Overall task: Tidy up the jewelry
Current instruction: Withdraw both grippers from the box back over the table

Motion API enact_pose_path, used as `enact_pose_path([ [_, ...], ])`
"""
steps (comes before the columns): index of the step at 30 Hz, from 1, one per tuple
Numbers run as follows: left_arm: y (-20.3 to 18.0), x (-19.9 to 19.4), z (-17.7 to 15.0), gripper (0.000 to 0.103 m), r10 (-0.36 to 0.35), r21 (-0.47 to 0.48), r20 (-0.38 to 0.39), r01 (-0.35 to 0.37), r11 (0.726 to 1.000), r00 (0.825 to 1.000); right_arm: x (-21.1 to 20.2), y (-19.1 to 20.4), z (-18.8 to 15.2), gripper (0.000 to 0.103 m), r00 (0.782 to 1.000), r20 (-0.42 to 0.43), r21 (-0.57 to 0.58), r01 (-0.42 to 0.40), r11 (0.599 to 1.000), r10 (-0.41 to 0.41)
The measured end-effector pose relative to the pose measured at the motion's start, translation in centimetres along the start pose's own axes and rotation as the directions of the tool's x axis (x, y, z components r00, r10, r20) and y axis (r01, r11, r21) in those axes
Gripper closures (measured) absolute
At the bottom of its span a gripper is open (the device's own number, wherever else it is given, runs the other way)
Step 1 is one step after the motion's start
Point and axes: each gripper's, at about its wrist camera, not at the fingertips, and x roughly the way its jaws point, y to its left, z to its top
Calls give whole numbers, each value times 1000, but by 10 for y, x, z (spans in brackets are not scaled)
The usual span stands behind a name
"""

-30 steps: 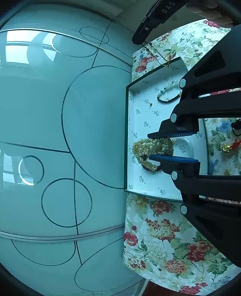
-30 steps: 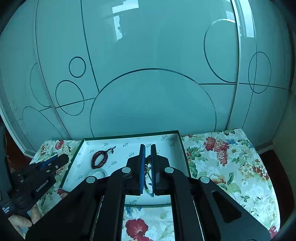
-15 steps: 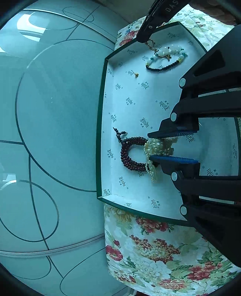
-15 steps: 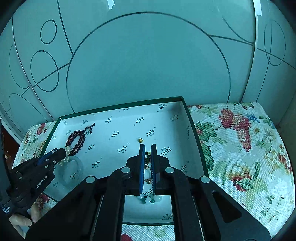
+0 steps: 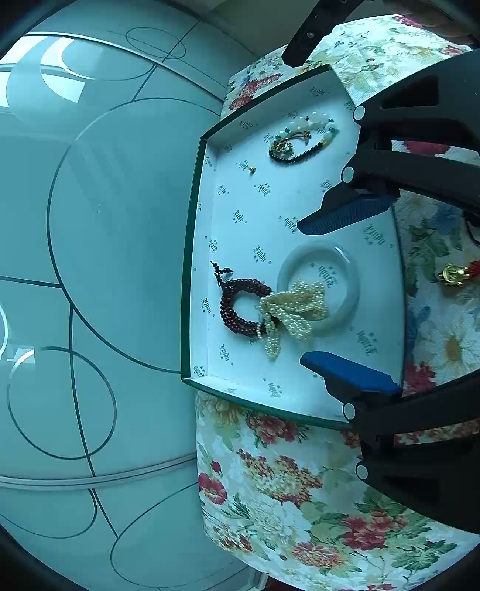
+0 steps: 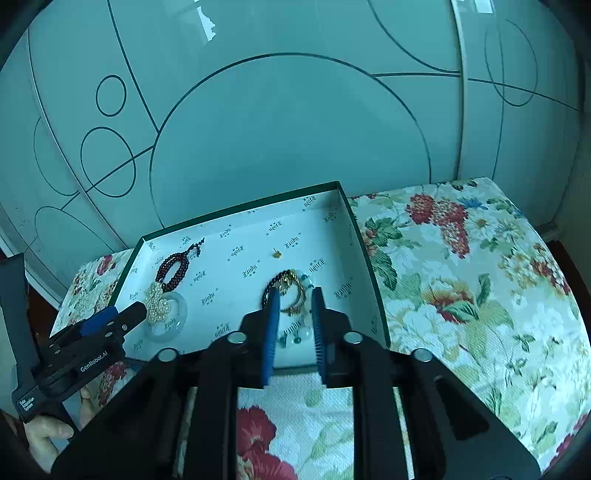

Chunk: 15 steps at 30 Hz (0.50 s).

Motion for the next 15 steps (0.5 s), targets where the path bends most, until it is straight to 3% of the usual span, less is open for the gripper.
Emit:
enact_pose_path([
  [15, 2, -76, -99, 38, 6, -40, -48, -8, 999, 999, -73, -1, -98, 79, 997, -54, -39, 50, 998, -52],
])
